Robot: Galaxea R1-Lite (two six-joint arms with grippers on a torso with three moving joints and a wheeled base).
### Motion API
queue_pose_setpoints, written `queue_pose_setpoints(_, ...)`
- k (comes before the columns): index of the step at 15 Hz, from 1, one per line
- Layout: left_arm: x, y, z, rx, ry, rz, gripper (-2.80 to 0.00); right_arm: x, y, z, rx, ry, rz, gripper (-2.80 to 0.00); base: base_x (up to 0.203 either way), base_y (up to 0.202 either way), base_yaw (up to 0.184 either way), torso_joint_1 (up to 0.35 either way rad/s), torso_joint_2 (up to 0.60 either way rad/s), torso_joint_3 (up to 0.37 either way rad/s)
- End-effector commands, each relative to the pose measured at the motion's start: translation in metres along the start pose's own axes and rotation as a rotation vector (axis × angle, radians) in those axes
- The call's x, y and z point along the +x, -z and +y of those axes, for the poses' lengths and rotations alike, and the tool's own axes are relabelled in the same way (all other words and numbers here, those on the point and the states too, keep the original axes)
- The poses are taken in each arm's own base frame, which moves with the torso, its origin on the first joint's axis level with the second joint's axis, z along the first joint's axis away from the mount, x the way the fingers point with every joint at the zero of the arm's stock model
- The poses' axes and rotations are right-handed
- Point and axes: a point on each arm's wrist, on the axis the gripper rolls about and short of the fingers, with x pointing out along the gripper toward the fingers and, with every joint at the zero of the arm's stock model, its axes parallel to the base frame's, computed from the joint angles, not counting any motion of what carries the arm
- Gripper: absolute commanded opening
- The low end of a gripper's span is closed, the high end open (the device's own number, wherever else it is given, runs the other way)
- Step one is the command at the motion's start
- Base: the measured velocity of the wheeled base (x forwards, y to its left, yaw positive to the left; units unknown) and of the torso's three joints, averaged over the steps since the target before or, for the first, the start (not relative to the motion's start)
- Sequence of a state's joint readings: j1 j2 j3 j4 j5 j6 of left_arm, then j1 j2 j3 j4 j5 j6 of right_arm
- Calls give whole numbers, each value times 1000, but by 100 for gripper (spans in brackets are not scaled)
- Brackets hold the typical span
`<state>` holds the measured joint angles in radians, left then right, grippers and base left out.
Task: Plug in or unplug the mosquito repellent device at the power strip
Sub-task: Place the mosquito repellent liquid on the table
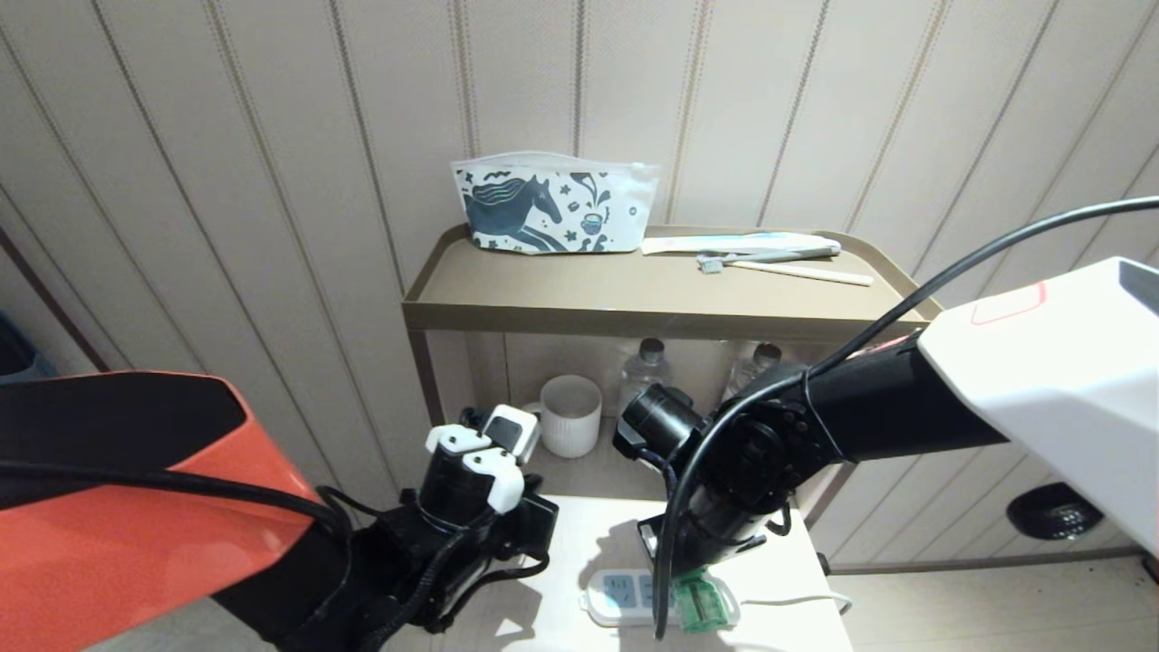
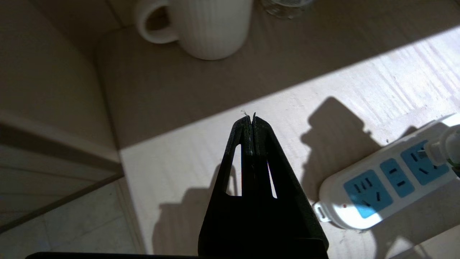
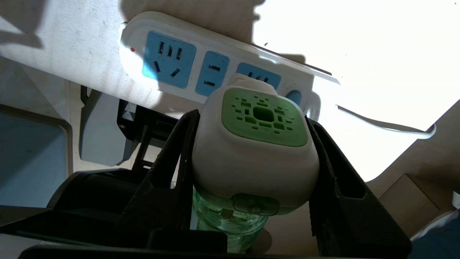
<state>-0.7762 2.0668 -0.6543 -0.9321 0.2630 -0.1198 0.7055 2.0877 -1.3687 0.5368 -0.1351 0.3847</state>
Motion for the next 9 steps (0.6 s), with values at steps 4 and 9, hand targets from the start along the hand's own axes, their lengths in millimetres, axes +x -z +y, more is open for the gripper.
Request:
queue_pose_setpoints(4, -90, -27, 59, -74, -125, -138, -280, -14, 2, -3, 3, -10, -24, -280, 0, 0, 0, 0, 0, 0)
queue_pose_setpoints(9, -203, -21, 102, -139, -299, -224, -280, -30, 6, -5, 1, -22, -53, -280, 0, 0, 0, 0, 0, 0)
